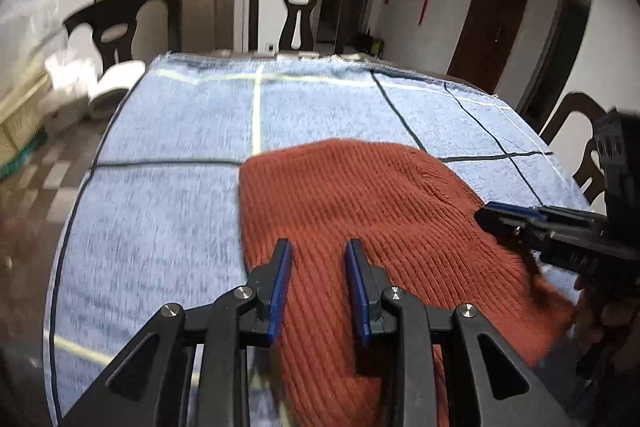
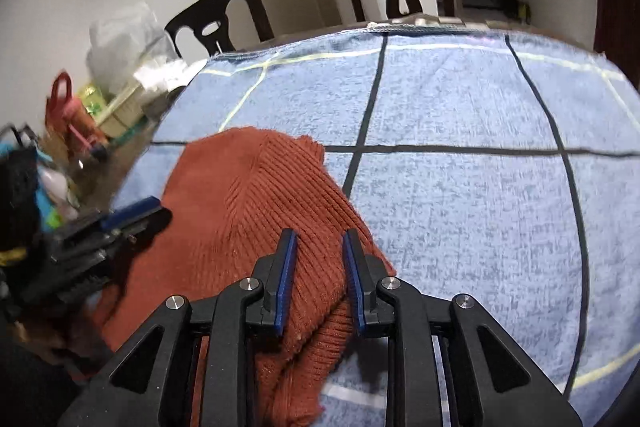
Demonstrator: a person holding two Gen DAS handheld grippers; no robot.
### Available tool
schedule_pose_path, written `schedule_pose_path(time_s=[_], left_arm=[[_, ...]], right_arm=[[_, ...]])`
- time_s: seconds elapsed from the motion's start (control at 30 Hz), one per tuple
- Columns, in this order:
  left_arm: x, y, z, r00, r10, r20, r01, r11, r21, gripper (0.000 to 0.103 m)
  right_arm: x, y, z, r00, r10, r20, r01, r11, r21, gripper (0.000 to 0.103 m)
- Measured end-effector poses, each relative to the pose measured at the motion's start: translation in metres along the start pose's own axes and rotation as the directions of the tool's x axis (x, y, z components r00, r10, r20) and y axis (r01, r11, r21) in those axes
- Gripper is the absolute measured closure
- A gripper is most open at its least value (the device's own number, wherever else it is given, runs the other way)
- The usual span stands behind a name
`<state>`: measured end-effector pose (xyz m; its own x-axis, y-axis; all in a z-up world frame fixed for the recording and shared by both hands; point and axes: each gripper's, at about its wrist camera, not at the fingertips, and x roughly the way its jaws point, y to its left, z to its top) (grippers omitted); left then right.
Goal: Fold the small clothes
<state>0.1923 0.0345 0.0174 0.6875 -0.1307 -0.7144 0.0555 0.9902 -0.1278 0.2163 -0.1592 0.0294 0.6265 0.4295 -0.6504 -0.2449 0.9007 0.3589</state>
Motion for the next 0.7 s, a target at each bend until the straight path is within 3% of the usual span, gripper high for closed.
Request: schedule_pose_path(time_s=[0.17, 0.3, 0.37, 0.47, 0.7], left_arm=[[-0.031, 0.002, -0.008, 1.000, -0.025, 0.009, 0.025, 1.000, -0.009, 0.072], [-0.060, 0.001, -0.033, 0.999, -0.044, 0.017, 0.044, 0.999, -0.022, 0.072], [-0.065, 0.000, -0.046, 0.999, -0.053, 0.010, 0.053, 0.998, -0.035, 0.072], [-0.056, -0.002, -0.056, 0.999, -0.038, -0.017, 0.037, 0.999, -0.039, 0.072], [-0.063, -0.009, -0.055, 1.000, 0.008, -0.006, -0.008, 1.000, -0.029, 0.069]], right_arm=[[-0.047, 0.028, -0.023, 0.999, 0.030, 0.038, -0.026, 0.994, -0.109, 0.079], [-0.053, 0.042, -0.049, 0.998, 0.059, -0.012, -0.060, 0.984, -0.170, 0.080], [-0.041, 0.042, -0.060, 0.999, -0.002, -0.039, -0.006, 0.980, -0.201, 0.081], [-0.036, 0.033, -0.058, 0.999, 0.010, -0.042, -0.017, 0.987, -0.162, 0.081], [-0.061, 0.048, -0.065, 0.999, -0.026, 0.020, 0.030, 0.976, -0.217, 0.081]])
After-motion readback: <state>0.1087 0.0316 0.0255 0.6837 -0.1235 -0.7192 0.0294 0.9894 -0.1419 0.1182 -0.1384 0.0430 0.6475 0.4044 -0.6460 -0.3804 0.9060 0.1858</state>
